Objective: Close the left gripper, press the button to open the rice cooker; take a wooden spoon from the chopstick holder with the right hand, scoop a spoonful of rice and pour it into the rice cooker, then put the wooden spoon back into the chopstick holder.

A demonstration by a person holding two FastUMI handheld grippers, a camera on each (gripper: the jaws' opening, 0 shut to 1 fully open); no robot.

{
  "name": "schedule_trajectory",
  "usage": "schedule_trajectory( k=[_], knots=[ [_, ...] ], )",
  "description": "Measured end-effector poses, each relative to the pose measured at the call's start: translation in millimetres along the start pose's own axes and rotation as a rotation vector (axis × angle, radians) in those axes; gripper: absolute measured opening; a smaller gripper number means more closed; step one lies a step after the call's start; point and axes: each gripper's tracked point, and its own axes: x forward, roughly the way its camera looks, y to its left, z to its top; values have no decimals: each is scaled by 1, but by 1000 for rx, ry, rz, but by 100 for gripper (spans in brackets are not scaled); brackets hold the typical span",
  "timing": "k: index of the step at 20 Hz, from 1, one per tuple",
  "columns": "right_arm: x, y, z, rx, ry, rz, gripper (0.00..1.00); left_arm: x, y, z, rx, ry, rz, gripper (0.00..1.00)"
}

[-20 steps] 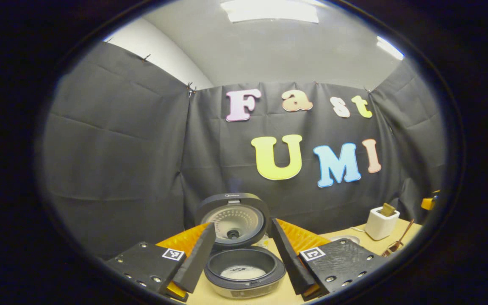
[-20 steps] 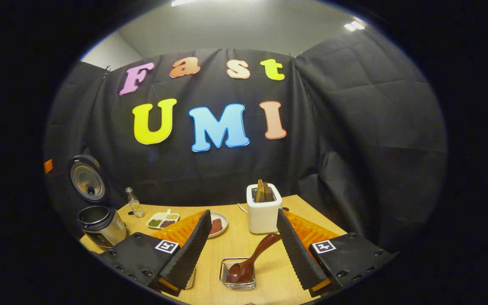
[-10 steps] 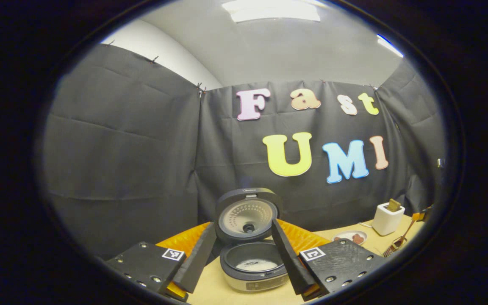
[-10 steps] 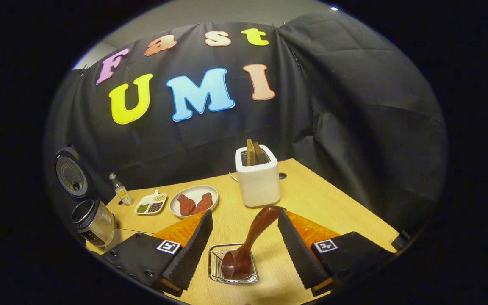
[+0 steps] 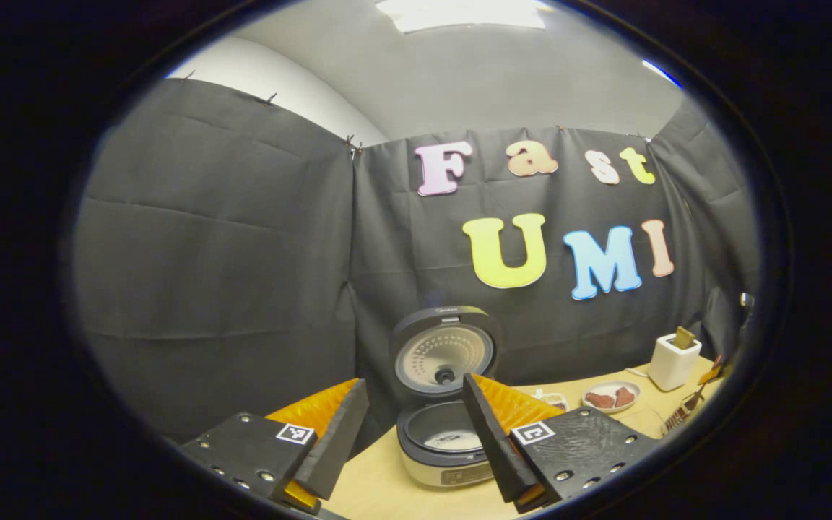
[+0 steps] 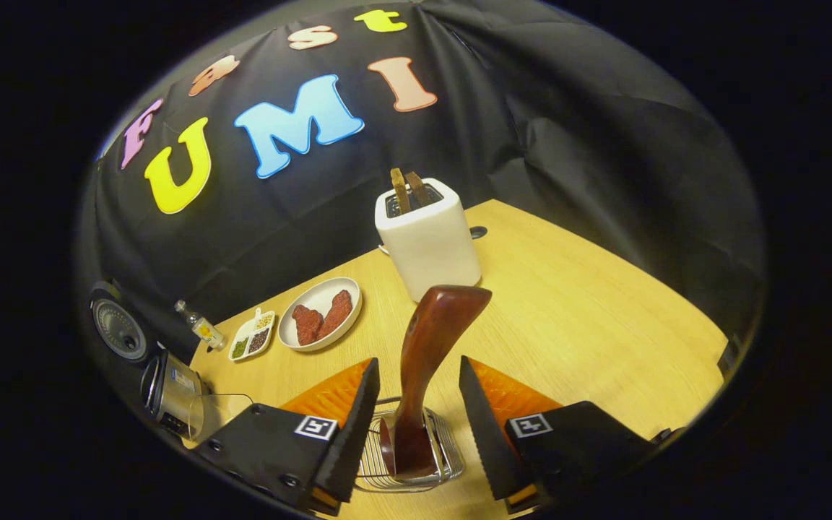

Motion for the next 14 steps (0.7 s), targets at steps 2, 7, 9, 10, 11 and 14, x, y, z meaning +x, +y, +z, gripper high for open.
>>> schedule_trajectory(
  k=[2, 7, 9, 10, 11, 14],
  knots=[
    [4, 3, -5, 30, 28, 19, 43, 1, 0, -1, 2, 0, 2, 83],
    [2, 12, -2, -52, 5, 37, 19, 7, 3, -2, -7, -3, 4, 81],
    [-9, 15, 5, -97, -34, 30, 10, 10, 0, -4, -12, -2, 0, 81],
    [-21, 20, 7, -110, -42, 40, 9, 11, -1, -4, -17, -2, -4, 81],
    [-26, 25, 8, -129, -50, 48, 10, 12, -3, -4, -21, -2, -10, 83],
    [-39, 35, 29, -220, -112, 34, 10, 18, -6, -4, -23, -8, -24, 83]
  ],
)
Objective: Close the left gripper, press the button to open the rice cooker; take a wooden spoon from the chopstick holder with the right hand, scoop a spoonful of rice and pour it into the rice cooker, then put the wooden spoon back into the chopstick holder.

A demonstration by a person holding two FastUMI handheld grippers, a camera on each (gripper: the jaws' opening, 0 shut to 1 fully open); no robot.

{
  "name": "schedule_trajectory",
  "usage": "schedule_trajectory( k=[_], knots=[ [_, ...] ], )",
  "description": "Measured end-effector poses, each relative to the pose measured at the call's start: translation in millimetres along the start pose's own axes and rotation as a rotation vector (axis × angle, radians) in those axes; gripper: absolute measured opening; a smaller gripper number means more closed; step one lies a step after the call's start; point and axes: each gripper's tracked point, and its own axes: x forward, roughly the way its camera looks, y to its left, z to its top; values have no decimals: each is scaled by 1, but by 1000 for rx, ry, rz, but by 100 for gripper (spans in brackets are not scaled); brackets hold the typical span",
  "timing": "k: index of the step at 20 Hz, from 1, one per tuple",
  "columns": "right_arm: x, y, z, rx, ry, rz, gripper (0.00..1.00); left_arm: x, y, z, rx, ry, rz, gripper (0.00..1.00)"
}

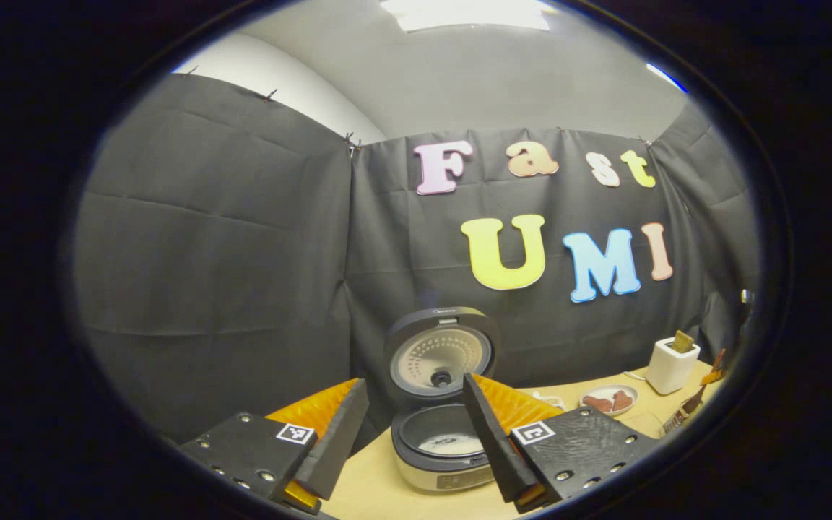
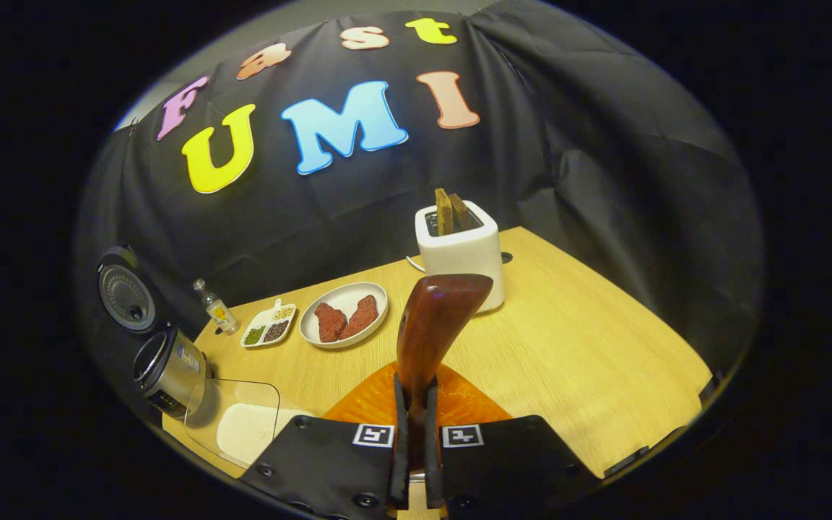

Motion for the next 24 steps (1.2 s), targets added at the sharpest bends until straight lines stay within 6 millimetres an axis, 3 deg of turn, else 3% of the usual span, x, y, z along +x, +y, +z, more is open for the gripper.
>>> schedule_trajectory(
  k=[6, 12, 18, 24],
  knots=[
    [-24, 35, 51, -98, -119, 38, 10, 6, 0, -8, -16, 6, -18, 81],
    [-34, 106, 64, -141, -157, 165, 10, 11, 15, -17, -35, 18, 0, 81],
    [-34, 173, 52, -217, -178, 280, 10, 14, 33, -26, -21, 34, 27, 81],
    [-17, 210, 0, -353, -122, 321, 10, 18, 45, -35, -10, 52, 52, 81]
  ],
)
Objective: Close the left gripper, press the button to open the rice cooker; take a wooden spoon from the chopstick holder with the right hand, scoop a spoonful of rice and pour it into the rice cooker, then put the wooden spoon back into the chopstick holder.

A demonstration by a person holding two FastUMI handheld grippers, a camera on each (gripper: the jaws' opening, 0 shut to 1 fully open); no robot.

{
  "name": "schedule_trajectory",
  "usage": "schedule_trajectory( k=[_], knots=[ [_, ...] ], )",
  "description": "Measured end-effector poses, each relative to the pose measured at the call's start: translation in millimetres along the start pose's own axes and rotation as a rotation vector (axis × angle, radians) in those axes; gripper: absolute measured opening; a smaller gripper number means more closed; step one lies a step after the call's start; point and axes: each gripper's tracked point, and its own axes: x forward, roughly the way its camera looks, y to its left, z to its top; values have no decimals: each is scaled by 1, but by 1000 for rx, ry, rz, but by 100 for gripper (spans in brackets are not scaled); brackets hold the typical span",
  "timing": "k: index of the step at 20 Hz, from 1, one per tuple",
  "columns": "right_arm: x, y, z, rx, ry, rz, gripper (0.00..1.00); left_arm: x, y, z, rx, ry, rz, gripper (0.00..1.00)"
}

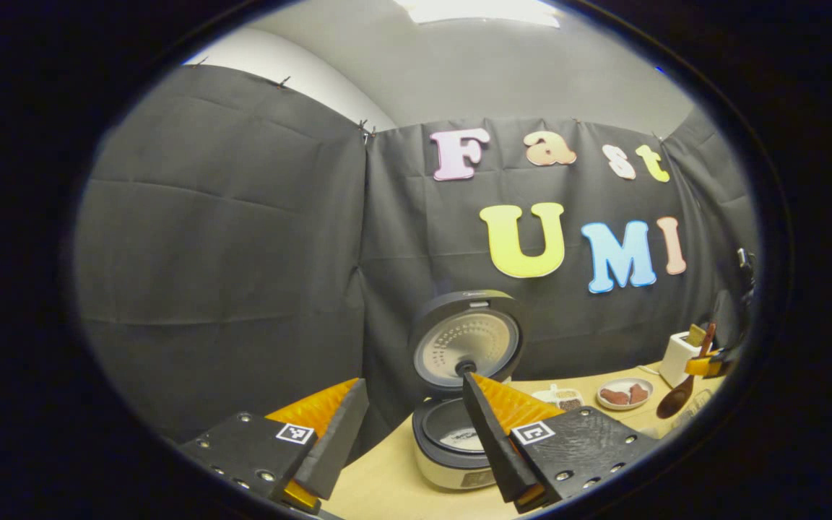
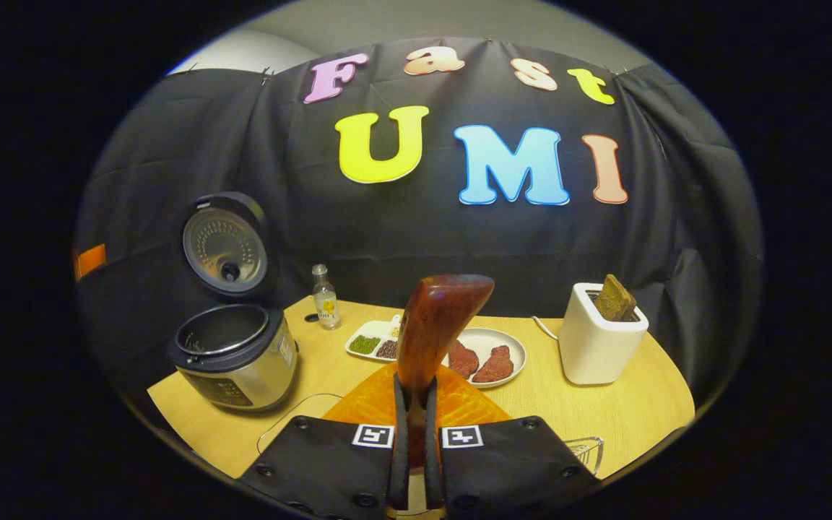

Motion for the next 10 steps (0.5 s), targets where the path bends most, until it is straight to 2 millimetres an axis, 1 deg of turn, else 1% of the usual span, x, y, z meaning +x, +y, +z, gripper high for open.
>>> schedule_trajectory(
  k=[2, 4, 9, 10],
  knots=[
    [6, 5, -15, -60, 19, -12, 10, 6, 6, -4, 5, 6, 5, 81],
    [13, 8, -28, -133, 34, -39, 10, 6, 13, -6, 11, 13, 8, 81],
    [26, 15, -61, -293, 58, -127, 10, 12, 20, -13, 11, 24, 10, 81],
    [27, 21, -62, -309, 47, -134, 9, 14, 21, -15, 10, 26, 12, 81]
  ],
)
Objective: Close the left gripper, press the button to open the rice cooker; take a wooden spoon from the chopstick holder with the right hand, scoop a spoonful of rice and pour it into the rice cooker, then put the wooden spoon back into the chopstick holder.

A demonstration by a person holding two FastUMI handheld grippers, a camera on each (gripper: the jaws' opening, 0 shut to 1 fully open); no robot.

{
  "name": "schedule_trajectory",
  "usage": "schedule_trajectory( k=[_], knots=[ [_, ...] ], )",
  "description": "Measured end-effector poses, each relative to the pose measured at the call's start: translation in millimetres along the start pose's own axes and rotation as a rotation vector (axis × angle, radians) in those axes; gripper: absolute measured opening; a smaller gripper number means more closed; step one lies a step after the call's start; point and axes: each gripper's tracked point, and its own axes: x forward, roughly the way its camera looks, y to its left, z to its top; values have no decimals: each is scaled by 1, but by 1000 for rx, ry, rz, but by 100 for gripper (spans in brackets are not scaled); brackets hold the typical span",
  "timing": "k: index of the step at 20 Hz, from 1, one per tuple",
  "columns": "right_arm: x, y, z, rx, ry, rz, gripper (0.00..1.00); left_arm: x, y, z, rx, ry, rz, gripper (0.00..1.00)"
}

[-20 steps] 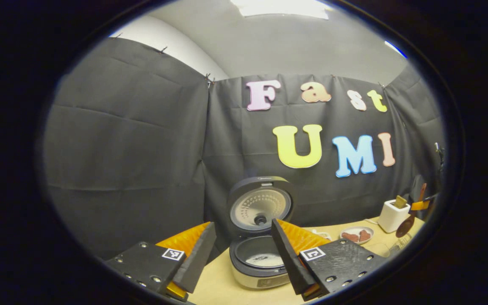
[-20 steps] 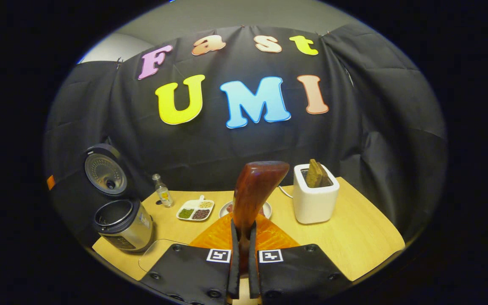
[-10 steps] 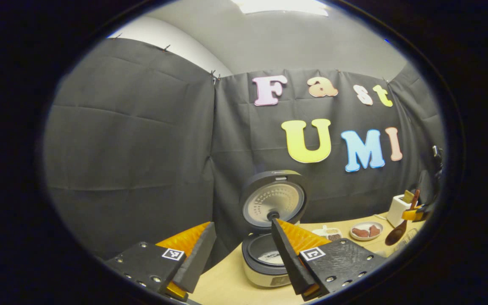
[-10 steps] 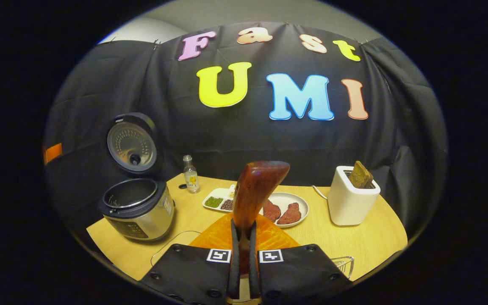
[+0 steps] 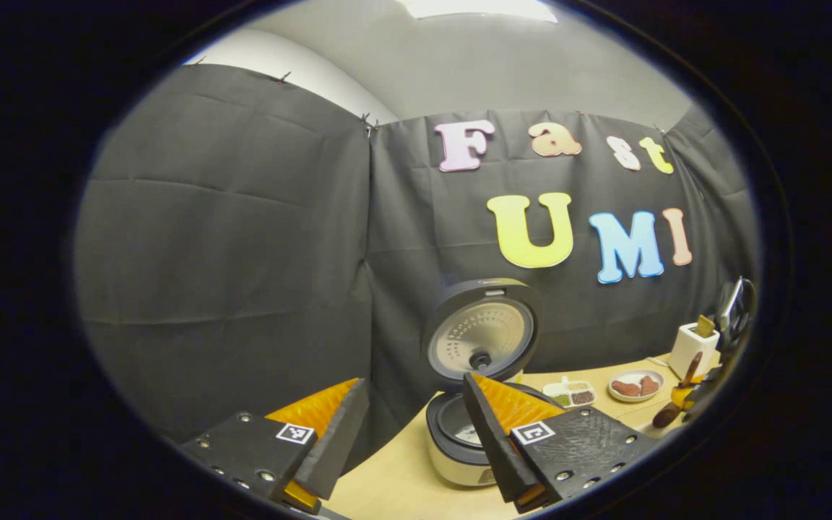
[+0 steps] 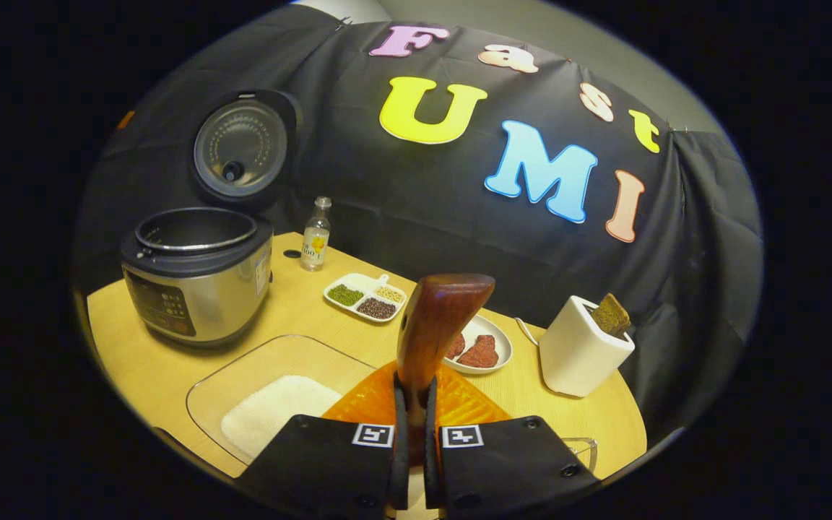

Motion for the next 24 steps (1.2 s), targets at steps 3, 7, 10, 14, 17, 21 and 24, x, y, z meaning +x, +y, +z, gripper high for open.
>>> schedule_trajectory(
  k=[3, 7, 10, 14, 17, 21, 24],
  knots=[
    [0, 35, -4, -13, 13, 51, 10, 3, 3, -2, -8, 6, -1, 81],
    [-8, 64, -9, 71, 59, 130, 11, 4, 5, 0, -14, -3, -9, 81],
    [-13, 64, -11, 205, 104, 171, 10, 1, 6, 0, -15, -4, -13, 81],
    [-18, 45, -14, 582, 191, 214, 11, -2, 7, 5, -12, -13, -13, 81],
    [-24, 30, -18, 817, 231, 240, 11, -6, 6, 7, -13, -15, -15, 81],
    [-30, 13, -17, 1006, 224, 250, 11, -12, 4, 14, -10, -27, -17, 81],
    [-35, -1, -9, 1142, 216, 270, 10, -14, 3, 18, -2, -33, -18, 81]
  ],
)
